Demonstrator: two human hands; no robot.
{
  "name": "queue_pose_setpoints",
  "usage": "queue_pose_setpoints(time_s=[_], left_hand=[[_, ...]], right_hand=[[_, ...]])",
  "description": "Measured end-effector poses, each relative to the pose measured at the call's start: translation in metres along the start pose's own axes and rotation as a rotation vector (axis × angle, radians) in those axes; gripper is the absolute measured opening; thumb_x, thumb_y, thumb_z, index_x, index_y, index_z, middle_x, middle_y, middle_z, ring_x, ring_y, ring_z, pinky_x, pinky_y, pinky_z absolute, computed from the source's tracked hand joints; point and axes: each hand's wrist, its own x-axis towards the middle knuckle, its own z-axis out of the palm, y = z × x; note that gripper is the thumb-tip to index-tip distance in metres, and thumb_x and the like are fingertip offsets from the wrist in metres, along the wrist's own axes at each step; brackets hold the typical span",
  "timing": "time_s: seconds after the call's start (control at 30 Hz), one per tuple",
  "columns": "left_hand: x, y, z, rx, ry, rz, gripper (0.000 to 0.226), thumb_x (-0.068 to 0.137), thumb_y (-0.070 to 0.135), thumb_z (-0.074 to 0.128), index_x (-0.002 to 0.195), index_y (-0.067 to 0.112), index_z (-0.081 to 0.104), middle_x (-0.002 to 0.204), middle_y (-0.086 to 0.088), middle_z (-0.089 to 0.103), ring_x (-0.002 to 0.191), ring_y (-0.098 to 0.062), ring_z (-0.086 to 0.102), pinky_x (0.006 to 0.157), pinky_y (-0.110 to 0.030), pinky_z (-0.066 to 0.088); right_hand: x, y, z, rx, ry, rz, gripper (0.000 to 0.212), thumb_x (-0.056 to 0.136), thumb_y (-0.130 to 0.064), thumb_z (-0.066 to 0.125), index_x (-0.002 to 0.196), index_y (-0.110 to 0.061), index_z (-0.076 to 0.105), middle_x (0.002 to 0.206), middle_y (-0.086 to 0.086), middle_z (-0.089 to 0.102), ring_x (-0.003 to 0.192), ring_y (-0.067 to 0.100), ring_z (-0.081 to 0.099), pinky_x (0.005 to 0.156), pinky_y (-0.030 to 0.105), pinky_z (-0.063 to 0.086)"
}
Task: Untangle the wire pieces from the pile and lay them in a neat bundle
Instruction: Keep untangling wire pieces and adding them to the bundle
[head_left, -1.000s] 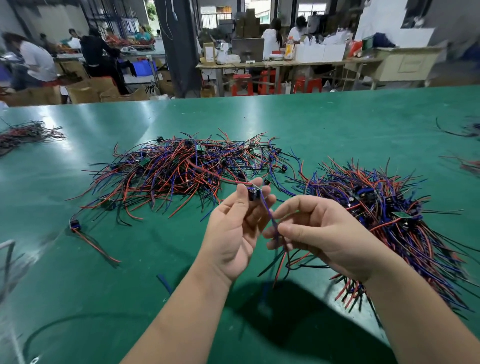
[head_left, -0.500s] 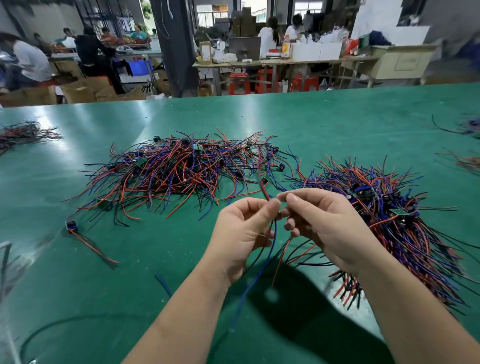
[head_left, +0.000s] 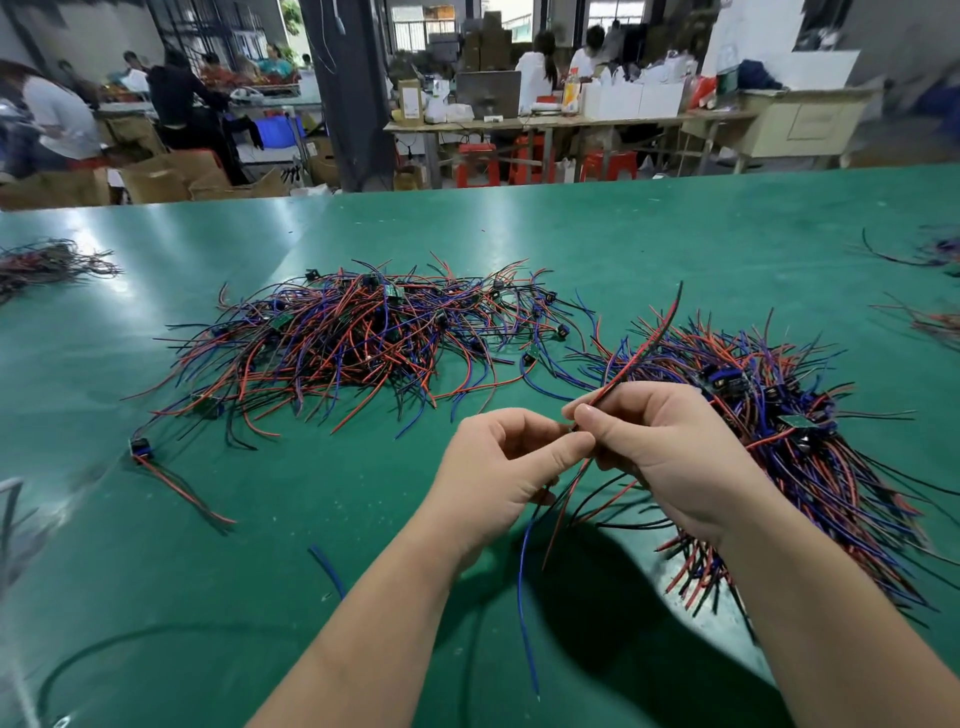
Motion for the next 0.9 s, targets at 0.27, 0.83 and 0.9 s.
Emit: queue_pose_setpoints(time_s=[0.27,0.83,0.9], left_hand=[[-0.005,0.007,0.0,-0.003,-0.21,-0.089,0.02,0.064,0.023,0.078,0.072,0.012,0.063,0.057,0.003,0.058,0.049,-0.01,0.053,0.055,-0.024,0.052],[-0.003,0.004,0.004,-0.079,-0.04,0.128,0.028,0.056,0.021,0.078,0.079,0.011,0.066,0.066,-0.003,0.061,0.056,-0.012,0.056,0.059,-0.023,0.054],[-0.003,0.002,0.006,-0.091,-0.029,0.134,0.023,0.059,0.018,0.078,0.077,0.012,0.066,0.064,-0.001,0.062,0.056,-0.01,0.056,0.059,-0.025,0.056]], right_hand=[[0.004,-0.018,-0.021,0.259,0.301,-0.022,0.014,0.081,-0.006,0.065,0.069,-0.011,0.071,0.053,0.0,0.063,0.045,0.006,0.053,0.044,0.012,0.043],[0.001,-0.024,-0.02,0.39,0.095,0.014,0.011,0.078,-0.018,0.057,0.081,-0.007,0.056,0.072,0.007,0.07,0.055,0.008,0.062,0.047,0.014,0.05],[0.001,-0.023,-0.021,0.4,0.094,0.021,0.012,0.078,-0.018,0.057,0.082,-0.007,0.056,0.073,0.007,0.07,0.055,0.008,0.063,0.047,0.014,0.05]])
